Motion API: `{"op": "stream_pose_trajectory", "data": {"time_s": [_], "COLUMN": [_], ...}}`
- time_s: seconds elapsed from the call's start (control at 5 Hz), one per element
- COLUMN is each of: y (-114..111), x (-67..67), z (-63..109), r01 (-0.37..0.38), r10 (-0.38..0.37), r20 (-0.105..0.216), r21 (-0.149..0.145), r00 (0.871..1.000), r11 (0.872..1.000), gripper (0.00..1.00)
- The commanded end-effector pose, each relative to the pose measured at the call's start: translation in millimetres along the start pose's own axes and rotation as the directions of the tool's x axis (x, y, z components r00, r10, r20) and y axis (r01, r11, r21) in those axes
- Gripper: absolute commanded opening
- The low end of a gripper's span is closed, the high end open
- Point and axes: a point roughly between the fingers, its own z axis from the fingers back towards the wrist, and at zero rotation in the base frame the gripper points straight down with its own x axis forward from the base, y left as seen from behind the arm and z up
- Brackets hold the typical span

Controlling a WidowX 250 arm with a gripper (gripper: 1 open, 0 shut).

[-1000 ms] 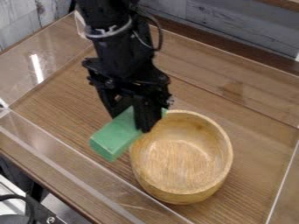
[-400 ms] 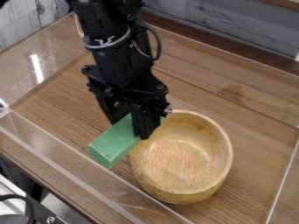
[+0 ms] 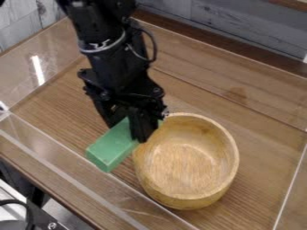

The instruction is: Remove the green block from inside the brown bowl and put it on the table

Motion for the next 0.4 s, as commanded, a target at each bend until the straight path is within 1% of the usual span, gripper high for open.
{"op": "stream_pose_trajectory", "data": {"time_s": [0.0, 0.2], "y": [3.7, 6.6], "x": [4.5, 4.6], "z": [4.9, 2.7], "r01": [-0.005, -0.014], "r10": [0.005, 0.014], "r20": [0.040, 0.043], "r21": [0.005, 0.006], "r00": [0.999, 0.999], "r11": [1.000, 1.000], "gripper": [0.00, 0.00]}}
